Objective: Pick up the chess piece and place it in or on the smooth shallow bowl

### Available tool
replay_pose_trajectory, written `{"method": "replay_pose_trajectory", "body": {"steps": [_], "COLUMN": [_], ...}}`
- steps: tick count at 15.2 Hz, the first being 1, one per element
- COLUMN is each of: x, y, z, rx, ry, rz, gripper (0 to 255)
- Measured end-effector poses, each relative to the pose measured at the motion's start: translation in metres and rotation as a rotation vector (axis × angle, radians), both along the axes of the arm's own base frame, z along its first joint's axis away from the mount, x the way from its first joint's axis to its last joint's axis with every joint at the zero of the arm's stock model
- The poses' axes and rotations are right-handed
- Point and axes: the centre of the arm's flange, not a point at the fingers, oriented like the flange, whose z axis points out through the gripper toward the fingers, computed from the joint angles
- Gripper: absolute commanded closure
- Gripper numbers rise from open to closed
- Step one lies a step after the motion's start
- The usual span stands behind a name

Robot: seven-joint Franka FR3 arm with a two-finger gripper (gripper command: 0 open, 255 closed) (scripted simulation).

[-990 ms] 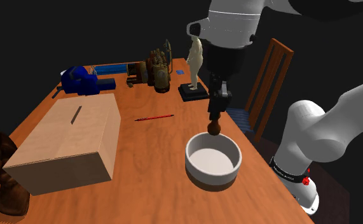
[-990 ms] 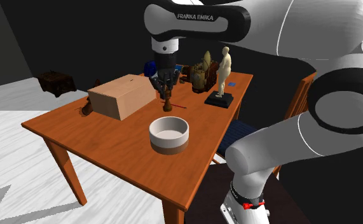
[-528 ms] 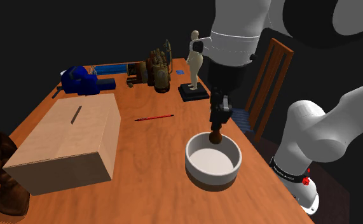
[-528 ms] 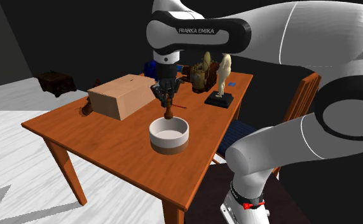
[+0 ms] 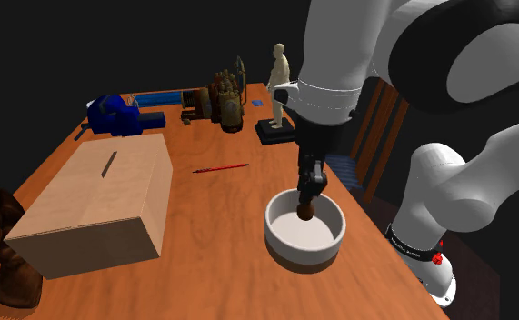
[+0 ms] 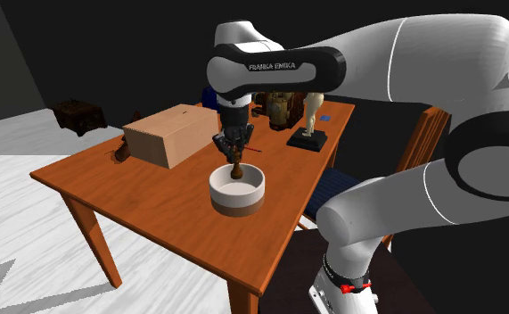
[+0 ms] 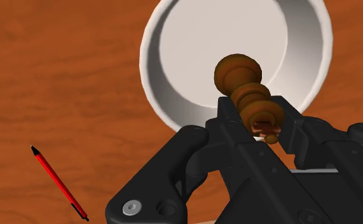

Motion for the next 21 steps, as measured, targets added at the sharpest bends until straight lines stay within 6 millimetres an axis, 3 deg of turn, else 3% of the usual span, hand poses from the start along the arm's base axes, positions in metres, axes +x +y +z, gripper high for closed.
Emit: {"method": "replay_pose_trajectory", "body": {"steps": [7, 8, 14, 18, 21], "x": [-0.001, -0.001, -0.001, -0.001, -0.003], "y": [0.000, 0.000, 0.000, -0.001, -0.001], "z": [-0.006, -0.006, -0.006, 0.033, 0.043], "rx": [0.000, 0.000, 0.000, 0.001, 0.001], "ry": [0.000, 0.000, 0.000, -0.001, -0.001], "rz": [0.000, 0.000, 0.000, 0.000, 0.000], "gripper": [255, 0, 0, 0, 0]}}
